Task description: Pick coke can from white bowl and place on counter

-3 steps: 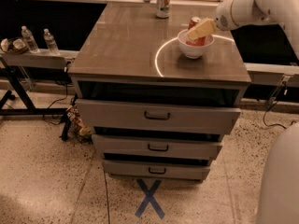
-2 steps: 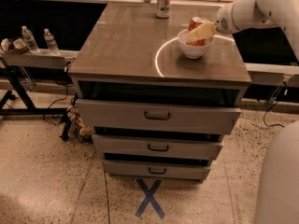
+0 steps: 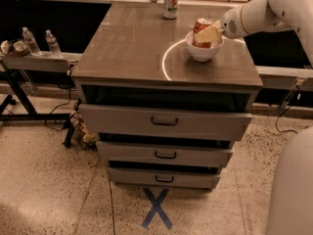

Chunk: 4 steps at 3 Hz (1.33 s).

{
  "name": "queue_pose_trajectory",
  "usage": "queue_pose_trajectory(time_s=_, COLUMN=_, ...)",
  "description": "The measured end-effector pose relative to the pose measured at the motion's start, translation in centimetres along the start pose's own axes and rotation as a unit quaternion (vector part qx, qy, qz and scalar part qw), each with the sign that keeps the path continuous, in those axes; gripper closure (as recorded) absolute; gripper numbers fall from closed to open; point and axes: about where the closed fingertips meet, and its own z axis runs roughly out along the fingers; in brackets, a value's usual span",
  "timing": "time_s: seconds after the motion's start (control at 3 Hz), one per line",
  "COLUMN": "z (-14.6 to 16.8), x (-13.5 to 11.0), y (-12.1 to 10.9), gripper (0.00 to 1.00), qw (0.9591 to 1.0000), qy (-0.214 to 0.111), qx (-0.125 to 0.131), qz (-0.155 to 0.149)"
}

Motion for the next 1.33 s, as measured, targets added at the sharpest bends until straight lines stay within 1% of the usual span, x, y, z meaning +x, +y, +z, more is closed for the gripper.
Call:
queue_pose_trajectory(time_s=0.33, z=-0.2, x=-1.1, y=1.3, gripper=0.86, qw=0.9995, qy=-0.017, qx=-0.026, qz=-0.007)
queue_pose_trajectory(time_s=0.67, z=-1.4, x=-4.1, y=2.1, gripper=1.0, qw=0.997, qy=-0.056, qx=-0.04, qz=-0.035)
queue_pose_trajectory(time_s=1.0, z=-4.5, x=-8.4, y=1.8, gripper=1.0, qw=0.9906, qy=-0.108, qx=-0.025, qz=-0.081)
queue_pose_trajectory(time_s=1.33, z=-5.2, x=-9.4, y=1.6, gripper=1.0, qw=0.9886, qy=-0.118, qx=-0.02, qz=-0.091)
